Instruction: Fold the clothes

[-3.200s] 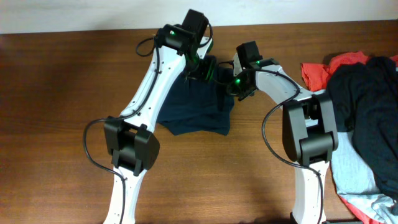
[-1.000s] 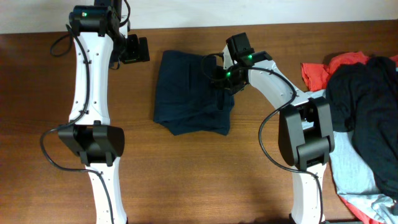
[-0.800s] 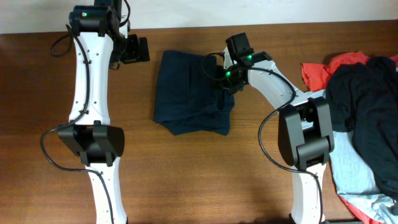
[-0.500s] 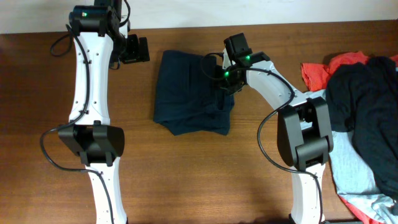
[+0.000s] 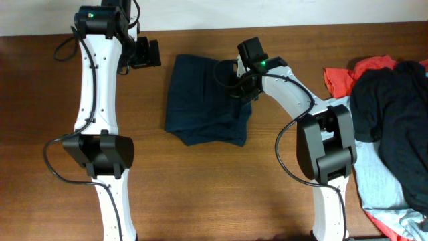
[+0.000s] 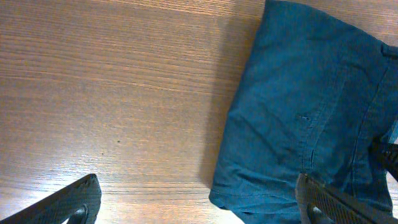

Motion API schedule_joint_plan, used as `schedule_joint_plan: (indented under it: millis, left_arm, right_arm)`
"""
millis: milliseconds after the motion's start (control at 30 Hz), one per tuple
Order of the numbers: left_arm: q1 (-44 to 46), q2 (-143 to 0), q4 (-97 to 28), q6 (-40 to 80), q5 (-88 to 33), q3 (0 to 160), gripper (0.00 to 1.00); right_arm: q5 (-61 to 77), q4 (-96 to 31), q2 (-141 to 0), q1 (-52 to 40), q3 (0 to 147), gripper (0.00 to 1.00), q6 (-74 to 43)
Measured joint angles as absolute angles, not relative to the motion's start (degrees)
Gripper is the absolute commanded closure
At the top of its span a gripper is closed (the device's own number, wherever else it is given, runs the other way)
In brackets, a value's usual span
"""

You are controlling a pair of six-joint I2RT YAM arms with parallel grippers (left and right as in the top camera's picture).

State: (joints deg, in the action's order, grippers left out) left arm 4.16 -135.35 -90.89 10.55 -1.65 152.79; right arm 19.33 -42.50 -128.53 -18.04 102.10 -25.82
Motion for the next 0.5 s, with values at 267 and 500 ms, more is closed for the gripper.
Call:
schedule_joint_plan:
  millis: [267, 500]
  left_arm:
    - [4.2, -135.3, -90.9, 10.5, -1.7, 152.8, 0.01]
    - [4.2, -135.3, -90.9, 10.5, -1.7, 152.8, 0.01]
  right_arm:
    - [19.3, -49.6, -124.6, -17.8, 102.0, 0.96, -23.7]
    - [19.3, -56.1, -122.5, -17.9, 101.9, 0.96, -23.9]
